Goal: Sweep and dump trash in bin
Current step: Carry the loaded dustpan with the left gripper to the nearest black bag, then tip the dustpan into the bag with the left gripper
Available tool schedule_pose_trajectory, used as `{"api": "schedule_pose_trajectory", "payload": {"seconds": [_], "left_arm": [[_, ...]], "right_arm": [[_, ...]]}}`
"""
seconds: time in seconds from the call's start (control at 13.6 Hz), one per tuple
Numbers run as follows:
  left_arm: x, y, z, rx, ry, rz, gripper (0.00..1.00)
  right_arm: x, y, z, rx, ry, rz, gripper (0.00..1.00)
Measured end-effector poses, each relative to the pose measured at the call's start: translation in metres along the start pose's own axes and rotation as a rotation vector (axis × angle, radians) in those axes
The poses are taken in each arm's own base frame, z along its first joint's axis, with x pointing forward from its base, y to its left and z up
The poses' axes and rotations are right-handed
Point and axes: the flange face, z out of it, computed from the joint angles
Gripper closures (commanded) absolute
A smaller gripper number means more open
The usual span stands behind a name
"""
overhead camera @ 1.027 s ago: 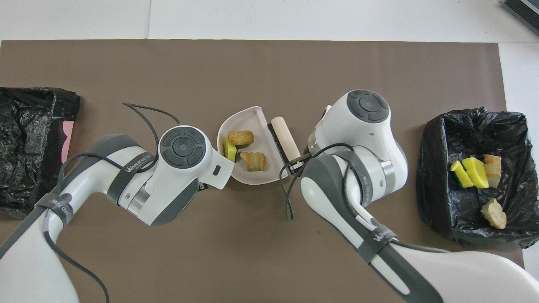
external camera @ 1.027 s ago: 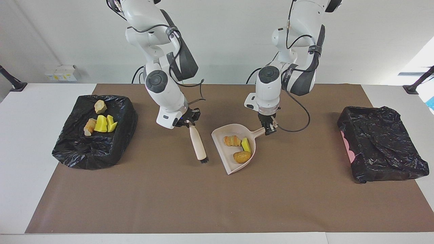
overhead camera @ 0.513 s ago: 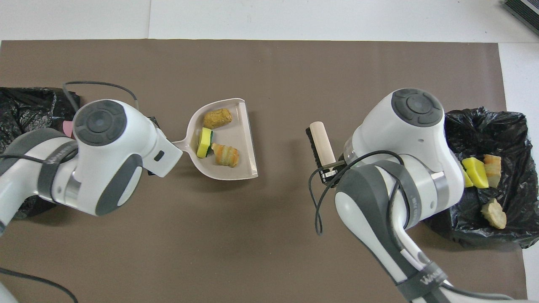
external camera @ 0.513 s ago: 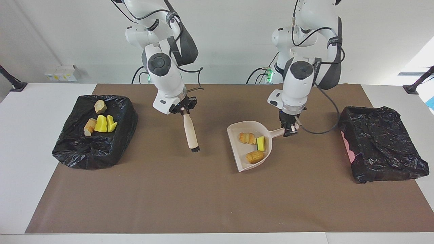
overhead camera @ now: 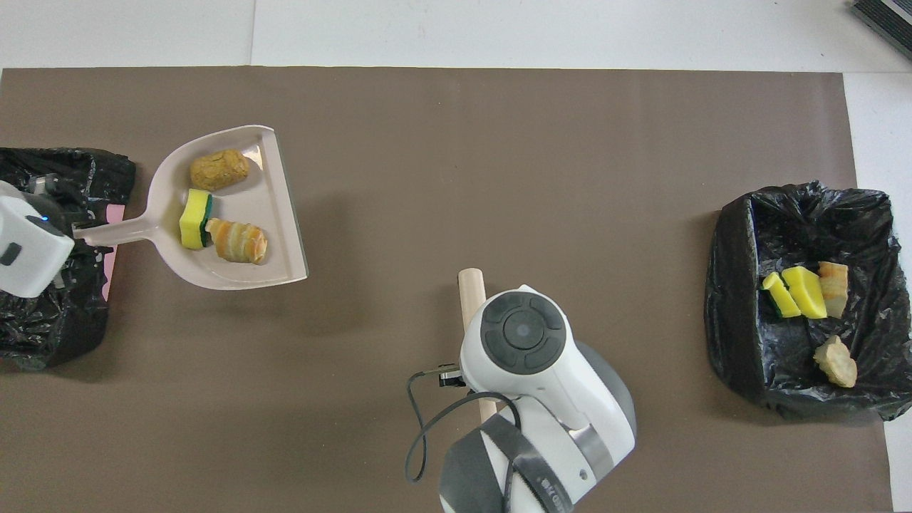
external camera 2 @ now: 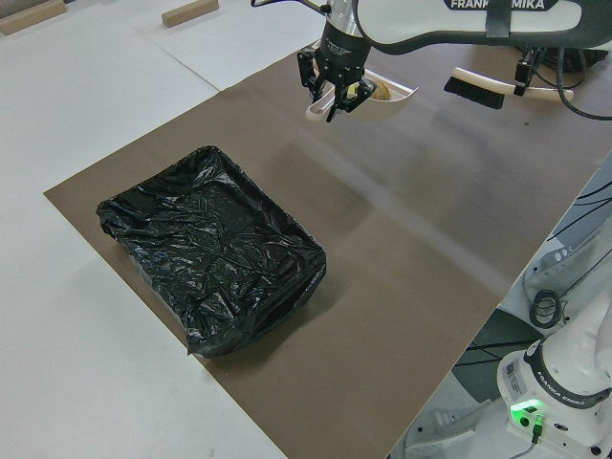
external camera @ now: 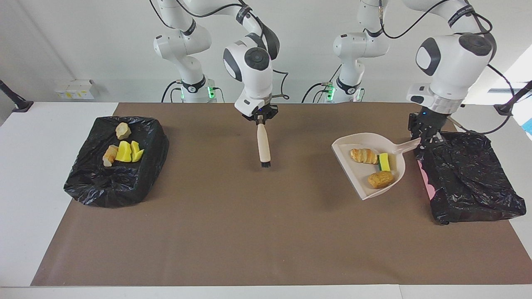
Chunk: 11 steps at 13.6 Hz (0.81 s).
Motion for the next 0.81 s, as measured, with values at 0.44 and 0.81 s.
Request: {"api": "schedule_pose_trajectory", "payload": {"seconds": [0.44, 0.81], "left_arm": [[-0.199, 0.001, -0.029, 0.065, 0.027, -0.072, 1.0], [-0.299, 0.002, -0.049, 0.089, -0.183, -0.131, 1.0]], "right_arm": [[-0.058, -0.093, 0.071, -0.044, 0.061, 0.099, 1.0], [-0.074, -0.117, 0.089, -0.063, 0.076, 0.09, 1.0]]}}
